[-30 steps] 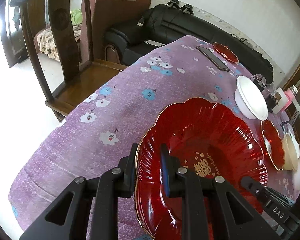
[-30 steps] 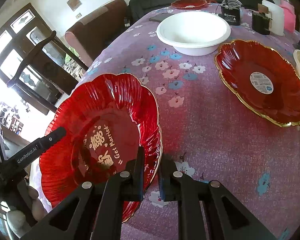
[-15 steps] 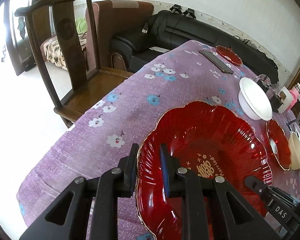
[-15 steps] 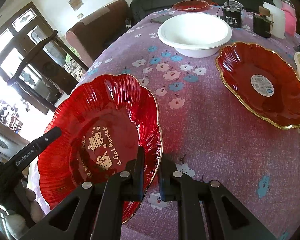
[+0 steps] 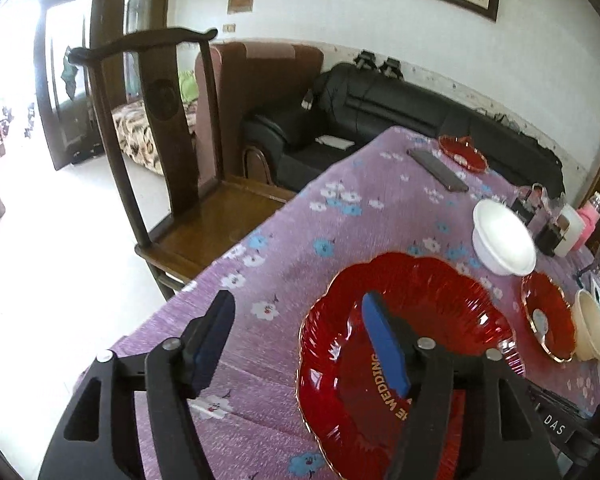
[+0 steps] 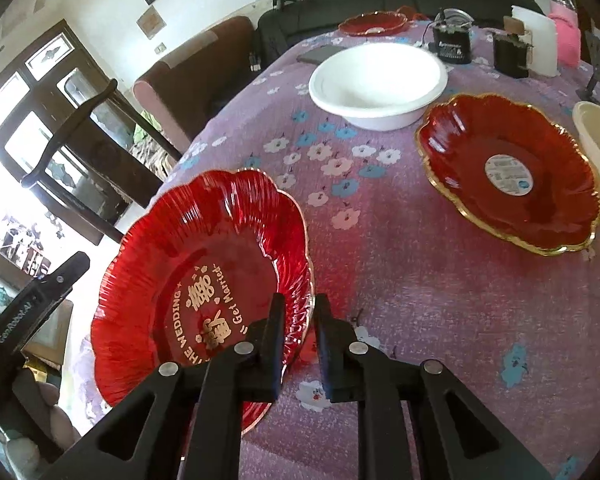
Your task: Organize plates and bowls
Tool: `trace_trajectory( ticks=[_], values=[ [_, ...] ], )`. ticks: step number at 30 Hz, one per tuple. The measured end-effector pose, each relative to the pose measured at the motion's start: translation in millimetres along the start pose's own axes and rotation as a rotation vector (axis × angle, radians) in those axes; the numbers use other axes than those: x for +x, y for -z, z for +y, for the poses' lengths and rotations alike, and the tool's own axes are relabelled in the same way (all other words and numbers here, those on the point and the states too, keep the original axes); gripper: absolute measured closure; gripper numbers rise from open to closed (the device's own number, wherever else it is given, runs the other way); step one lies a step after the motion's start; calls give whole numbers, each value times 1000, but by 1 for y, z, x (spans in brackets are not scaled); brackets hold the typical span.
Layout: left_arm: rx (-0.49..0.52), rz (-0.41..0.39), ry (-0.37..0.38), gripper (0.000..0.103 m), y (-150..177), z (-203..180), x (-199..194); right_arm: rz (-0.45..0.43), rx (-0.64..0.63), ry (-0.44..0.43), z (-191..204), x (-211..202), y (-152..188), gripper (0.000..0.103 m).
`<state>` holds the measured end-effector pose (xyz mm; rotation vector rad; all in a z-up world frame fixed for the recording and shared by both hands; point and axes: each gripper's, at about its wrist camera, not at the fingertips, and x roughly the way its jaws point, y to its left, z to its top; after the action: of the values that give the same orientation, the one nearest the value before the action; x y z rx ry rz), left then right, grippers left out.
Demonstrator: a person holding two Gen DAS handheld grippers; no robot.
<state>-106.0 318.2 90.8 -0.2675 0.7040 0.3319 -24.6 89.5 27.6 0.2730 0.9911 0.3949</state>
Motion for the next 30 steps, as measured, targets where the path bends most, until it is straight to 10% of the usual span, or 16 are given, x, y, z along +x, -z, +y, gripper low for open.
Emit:
trace_trajectory(
  ticks=[6,15,30],
  values=[
    [-1,-79,10,25,-5,-7,-30,-54,8,-15,-20,-30,11,61],
    [106,-92,87,23,-4,-57,-47,-144,1,66,-66,-77,20,61],
    [231,144,334,23,-5,-193,-4,-177,269,101,-177,-85,-14,61]
  ],
)
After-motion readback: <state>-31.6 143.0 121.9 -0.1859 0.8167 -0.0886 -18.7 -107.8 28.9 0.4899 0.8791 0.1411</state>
